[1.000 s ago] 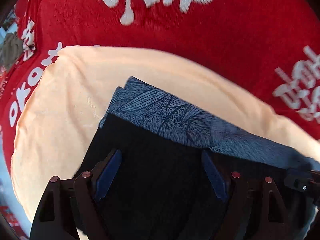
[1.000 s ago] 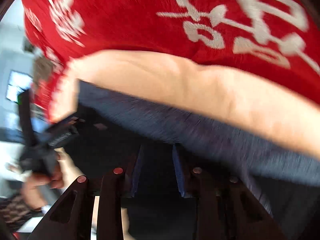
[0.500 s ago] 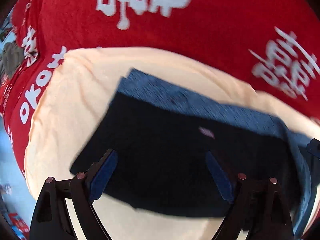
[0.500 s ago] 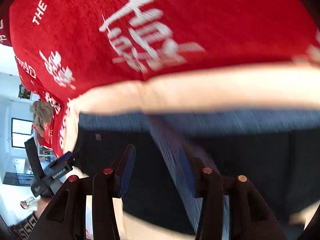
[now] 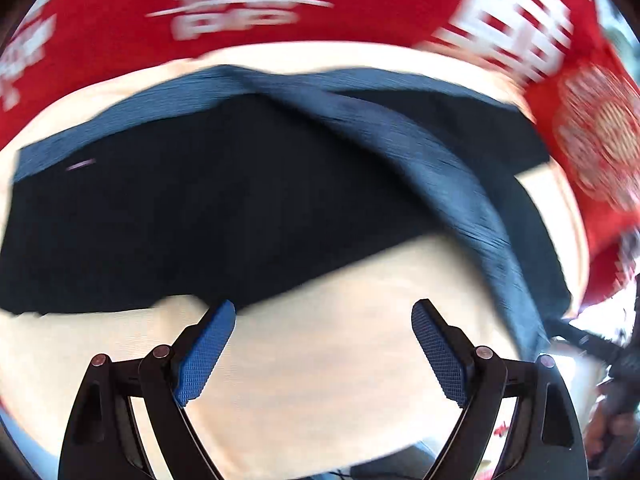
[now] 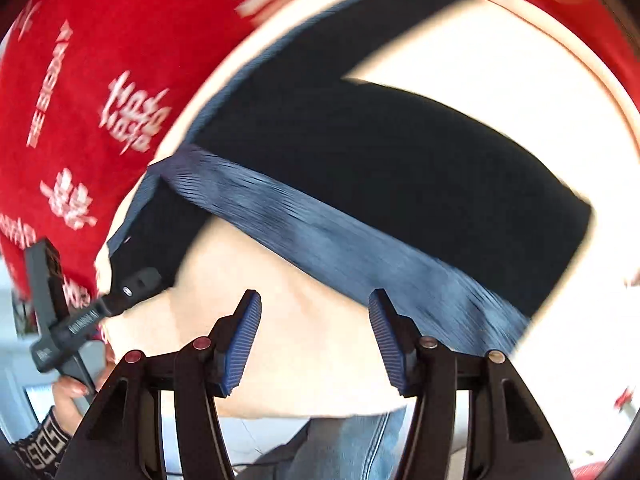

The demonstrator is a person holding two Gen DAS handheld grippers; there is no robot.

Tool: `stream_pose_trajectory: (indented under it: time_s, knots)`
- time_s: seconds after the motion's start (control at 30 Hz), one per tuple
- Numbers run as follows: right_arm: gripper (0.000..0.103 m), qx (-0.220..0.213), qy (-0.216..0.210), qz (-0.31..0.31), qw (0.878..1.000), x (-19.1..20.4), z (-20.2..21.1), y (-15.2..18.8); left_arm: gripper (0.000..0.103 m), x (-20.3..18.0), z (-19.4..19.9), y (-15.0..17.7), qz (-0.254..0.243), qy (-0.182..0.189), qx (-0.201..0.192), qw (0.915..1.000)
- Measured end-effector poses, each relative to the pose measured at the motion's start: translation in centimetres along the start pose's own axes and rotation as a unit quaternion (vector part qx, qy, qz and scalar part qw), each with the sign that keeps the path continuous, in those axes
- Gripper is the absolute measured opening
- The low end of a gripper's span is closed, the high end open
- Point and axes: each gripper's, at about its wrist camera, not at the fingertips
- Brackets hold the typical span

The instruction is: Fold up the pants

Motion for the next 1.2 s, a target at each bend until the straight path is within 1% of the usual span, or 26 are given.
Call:
stream_pose_trajectory:
  time_s: [0.07, 0.13, 0.2, 0.27, 0.3, 0.33, 0.37, 0.5, 0.53, 0.57, 0.6, 0.63, 0.67, 0.7, 0.73, 0.77, 0.8, 0.83, 0.9, 0.93, 1.03, 1.07, 1.13, 1.2]
  knots:
    - [0.06, -0.007, 0.014, -0.036, 0.999, -2.7, 0.8, 1.5, 0.091, -2.6, -0.7, -0.4, -0.01, 0.03, 0.006, 0.9995]
    - [0.06, -0.014, 0.019, -0.07, 0.997, -5.6, 1.4, 2.6, 0.091, -4.5, -1.8, -1.0, -0.012, 0.053, 0.009, 0.9985]
    - [0.06, -0.017, 0.029, -0.1, 0.994, -8.4, 1.7, 3.4, 0.091, -6.6, -3.4, -1.3, -0.012, 0.066, 0.02, 0.9976]
    - [0.06, -0.018, 0.03, -0.12, 0.992, -11.0, 1.8, 3.9, 0.091, -8.2, -4.6, -1.2, -0.014, 0.069, 0.029, 0.9971]
    - [0.06, -0.014, 0.029, -0.127, 0.991, -11.7, 1.4, 4.0, 0.091, -8.7, -5.3, -1.2, -0.016, 0.069, 0.034, 0.9969]
    - [0.06, -0.011, 0.02, -0.133, 0.991, -12.5, 1.2, 4.0, 0.091, -9.7, -6.0, -1.1, -0.02, 0.066, 0.039, 0.9969]
    - [0.06, -0.009, 0.001, -0.135, 0.991, -13.4, 1.0, 3.9, 0.091, -10.2, -6.2, -1.0, -0.022, 0.064, 0.042, 0.9968]
    - [0.059, 0.014, -0.065, -0.114, 0.991, -13.8, 0.0, 2.8, 0.091, -12.3, -7.8, -0.7, -0.019, 0.059, 0.054, 0.9966]
    - [0.052, 0.018, -0.081, -0.107, 0.991, -13.7, -0.2, 2.5, 0.091, -12.6, -7.9, -0.5, -0.014, 0.06, 0.056, 0.9965]
    - [0.042, 0.023, -0.094, -0.101, 0.99, -13.3, -0.5, 2.2, 0.091, -13.0, -8.0, -0.5, -0.011, 0.062, 0.055, 0.9965]
    - [0.038, 0.028, -0.103, -0.098, 0.989, -13.2, -0.7, 2.0, 0.091, -13.0, -7.9, -0.4, -0.007, 0.065, 0.053, 0.9964]
    - [0.028, 0.034, -0.11, -0.099, 0.988, -12.9, -1.0, 1.7, 0.091, -13.2, -8.0, -0.4, 0.0, 0.067, 0.053, 0.9963]
    - [0.007, 0.044, -0.117, -0.102, 0.987, -12.7, -1.5, 1.4, 0.091, -13.3, -8.3, -0.5, 0.008, 0.066, 0.055, 0.9963]
    - [0.003, 0.056, -0.119, -0.105, 0.986, -12.6, -1.7, 1.2, 0.088, -13.4, -8.3, -0.5, 0.013, 0.063, 0.056, 0.9964]
    - [0.003, 0.063, -0.118, -0.106, 0.985, -12.5, -1.6, 0.8, 0.072, -13.4, -8.2, -0.6, 0.019, 0.057, 0.053, 0.9968]
    - [0.003, 0.06, -0.125, -0.102, 0.985, -12.2, -1.0, 0.0, 0.06, -13.6, -8.2, -0.8, 0.021, 0.059, 0.052, 0.9967]
    - [0.003, 0.056, -0.129, -0.093, 0.986, -11.8, -0.3, -0.8, 0.033, -13.6, -8.2, -1.1, 0.025, 0.068, 0.055, 0.9958]
    - [0.003, 0.05, -0.137, -0.083, 0.986, -11.2, 0.6, -1.8, 0.025, -13.5, -8.2, -1.6, 0.04, 0.083, 0.062, 0.9938]
    - [0.003, 0.03, -0.155, -0.06, 0.986, -10.0, 2.7, -4.7, 0.025, -13.3, -7.4, -2.5, 0.062, 0.097, 0.055, 0.9919]
    - [0.003, 0.02, -0.162, -0.047, 0.985, -9.4, 3.7, -6.4, 0.025, -13.4, -6.8, -3.3, 0.063, 0.097, 0.046, 0.9922]
    - [0.003, -0.01, -0.178, -0.004, 0.984, -7.3, 6.1, -12.5, 0.025, -14.4, -4.6, -6.3, 0.061, 0.098, 0.008, 0.9933]
    - [0.003, -0.023, -0.186, 0.014, 0.982, -6.7, 6.9, -15.1, 0.025, -14.8, -4.2, -7.3, 0.063, 0.1, -0.004, 0.993]
    - [0.003, -0.043, -0.192, 0.043, 0.98, -5.6, 7.7, -19.8, 0.025, -16.0, -3.9, -10.2, 0.066, 0.106, -0.032, 0.9916]
    - [0.003, -0.05, -0.187, 0.061, 0.979, -4.1, 7.0, -24.4, 0.025, -16.4, -3.6, -12.6, 0.062, 0.103, -0.053, 0.9913]
Point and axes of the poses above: each gripper's, at about its wrist camera, not at the fingertips, and z roughly against the way its jaws point, x to its left, y to its underside, and after that the axes turned 9 degrees about -x, right-handed
